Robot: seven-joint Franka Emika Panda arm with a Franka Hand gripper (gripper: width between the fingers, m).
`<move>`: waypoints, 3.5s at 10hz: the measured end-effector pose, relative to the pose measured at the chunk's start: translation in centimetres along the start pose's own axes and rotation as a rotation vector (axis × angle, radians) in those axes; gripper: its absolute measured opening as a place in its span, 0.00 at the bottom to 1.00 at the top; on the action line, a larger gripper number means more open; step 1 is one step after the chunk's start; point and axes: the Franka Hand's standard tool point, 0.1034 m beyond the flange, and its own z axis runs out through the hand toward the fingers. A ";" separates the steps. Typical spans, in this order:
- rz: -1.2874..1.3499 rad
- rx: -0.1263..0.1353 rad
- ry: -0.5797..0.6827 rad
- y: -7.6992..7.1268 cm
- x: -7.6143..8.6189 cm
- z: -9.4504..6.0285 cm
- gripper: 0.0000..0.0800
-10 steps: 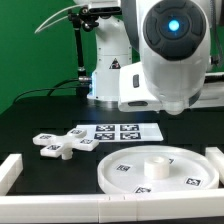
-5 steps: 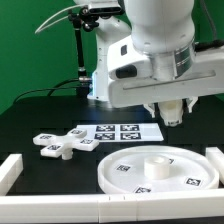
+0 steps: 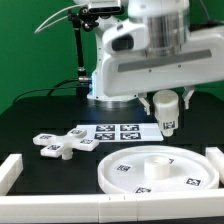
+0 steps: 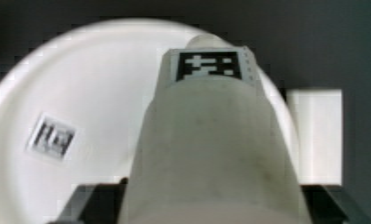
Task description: Assemble round table
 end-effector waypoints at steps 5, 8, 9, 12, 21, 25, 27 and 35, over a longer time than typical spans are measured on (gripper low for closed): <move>-0.030 -0.048 0.334 1.1 1.9 -1.9 0.51; -0.217 -0.120 0.406 1.2 2.3 -0.8 0.51; -0.250 -0.131 0.398 1.4 2.7 -0.8 0.51; -0.251 -0.130 0.393 1.4 2.6 -0.5 0.51; -0.280 -0.133 0.374 1.5 3.5 1.3 0.51; -0.289 -0.134 0.362 1.7 3.6 2.6 0.51; -0.290 -0.139 0.388 1.7 3.6 2.5 0.51; -0.288 -0.149 0.418 2.2 3.6 1.7 0.81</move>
Offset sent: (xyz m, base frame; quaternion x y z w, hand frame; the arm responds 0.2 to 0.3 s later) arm 0.0000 0.0000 0.0000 0.0000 0.1938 0.0000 0.9810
